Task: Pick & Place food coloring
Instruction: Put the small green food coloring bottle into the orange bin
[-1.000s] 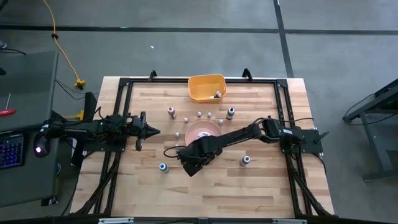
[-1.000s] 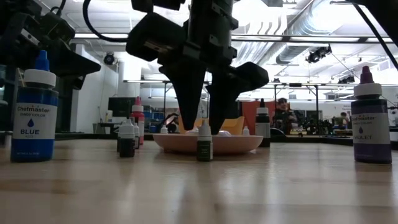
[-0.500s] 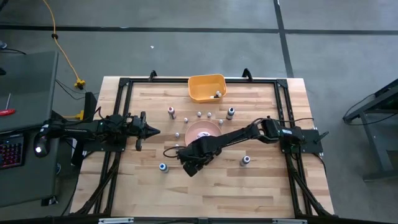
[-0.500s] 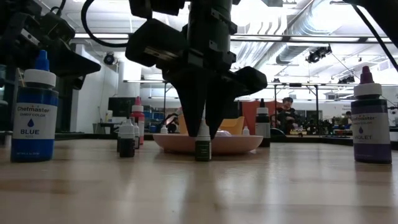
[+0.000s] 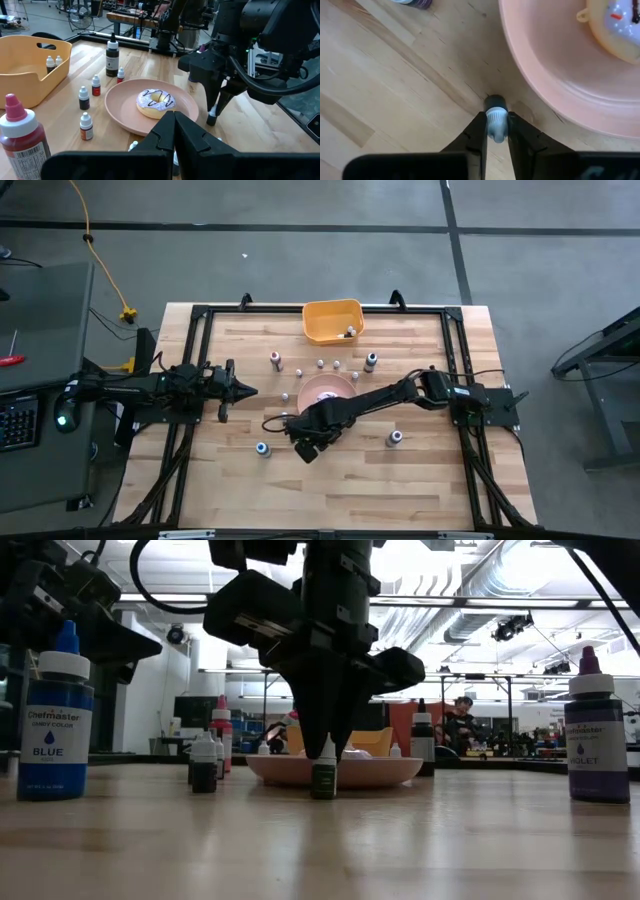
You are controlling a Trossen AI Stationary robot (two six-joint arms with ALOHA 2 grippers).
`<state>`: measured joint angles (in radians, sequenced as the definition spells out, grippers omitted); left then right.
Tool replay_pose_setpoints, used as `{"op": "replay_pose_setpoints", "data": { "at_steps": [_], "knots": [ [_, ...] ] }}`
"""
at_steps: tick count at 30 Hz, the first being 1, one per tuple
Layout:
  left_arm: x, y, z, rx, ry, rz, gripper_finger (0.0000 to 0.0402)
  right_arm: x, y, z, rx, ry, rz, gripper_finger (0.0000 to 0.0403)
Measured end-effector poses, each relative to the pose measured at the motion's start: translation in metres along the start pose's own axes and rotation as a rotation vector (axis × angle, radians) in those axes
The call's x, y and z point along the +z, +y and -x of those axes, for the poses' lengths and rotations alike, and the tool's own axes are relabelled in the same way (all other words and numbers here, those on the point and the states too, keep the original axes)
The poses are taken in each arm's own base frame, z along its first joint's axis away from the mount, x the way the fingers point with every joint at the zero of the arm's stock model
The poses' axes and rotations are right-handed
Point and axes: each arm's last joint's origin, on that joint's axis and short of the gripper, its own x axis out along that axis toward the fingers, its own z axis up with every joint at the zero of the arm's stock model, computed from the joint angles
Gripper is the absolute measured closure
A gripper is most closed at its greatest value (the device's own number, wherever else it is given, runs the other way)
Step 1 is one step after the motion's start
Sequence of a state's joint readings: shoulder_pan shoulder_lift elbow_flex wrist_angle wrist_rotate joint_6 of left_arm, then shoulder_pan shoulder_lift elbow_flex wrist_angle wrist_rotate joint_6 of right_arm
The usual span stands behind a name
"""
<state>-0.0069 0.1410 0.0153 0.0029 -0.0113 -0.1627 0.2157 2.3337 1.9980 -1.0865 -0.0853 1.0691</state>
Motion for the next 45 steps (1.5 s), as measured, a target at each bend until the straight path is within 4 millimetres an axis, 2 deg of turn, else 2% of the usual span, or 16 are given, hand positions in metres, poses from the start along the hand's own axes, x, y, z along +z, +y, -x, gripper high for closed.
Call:
{"op": "replay_pose_setpoints", "data": {
  "at_steps": [7,12,17,23,28,32,38,45],
  "knots": [
    [0.0,0.0,0.0,0.0,0.0,0.0,0.0401,0.0,0.003,0.006,0.02,0.006,0.016,0.0358],
    [0.0,0.0,0.0,0.0,0.0,0.0,0.0401,0.002,0.008,0.022,0.04,-0.017,0.019,0.0357],
    [0.0,0.0,0.0,0.0,0.0,0.0,0.0401,0.003,0.012,0.054,0.024,-0.07,0.026,0.0357],
    [0.0,0.0,0.0,0.0,0.0,0.0,0.0401,0.008,0.007,0.105,0.042,-0.175,0.011,0.0355],
    [0.0,0.0,0.0,0.0,0.0,0.0,0.0401,0.011,-0.011,0.14,0.085,-0.252,-0.024,0.0357],
    [0.0,0.0,0.0,0.0,0.0,0.0,0.0401,0.02,-0.031,0.169,0.072,-0.335,-0.05,0.0355],
    [0.0,0.0,0.0,-0.001,0.0,0.0,0.0401,0.045,-0.072,0.21,0.058,-0.462,-0.074,0.0356],
    [0.0,0.0,0.0,0.0,-0.001,0.0,0.0401,0.081,-0.134,0.249,-0.003,-0.572,-0.069,0.0353]
  ]
}}
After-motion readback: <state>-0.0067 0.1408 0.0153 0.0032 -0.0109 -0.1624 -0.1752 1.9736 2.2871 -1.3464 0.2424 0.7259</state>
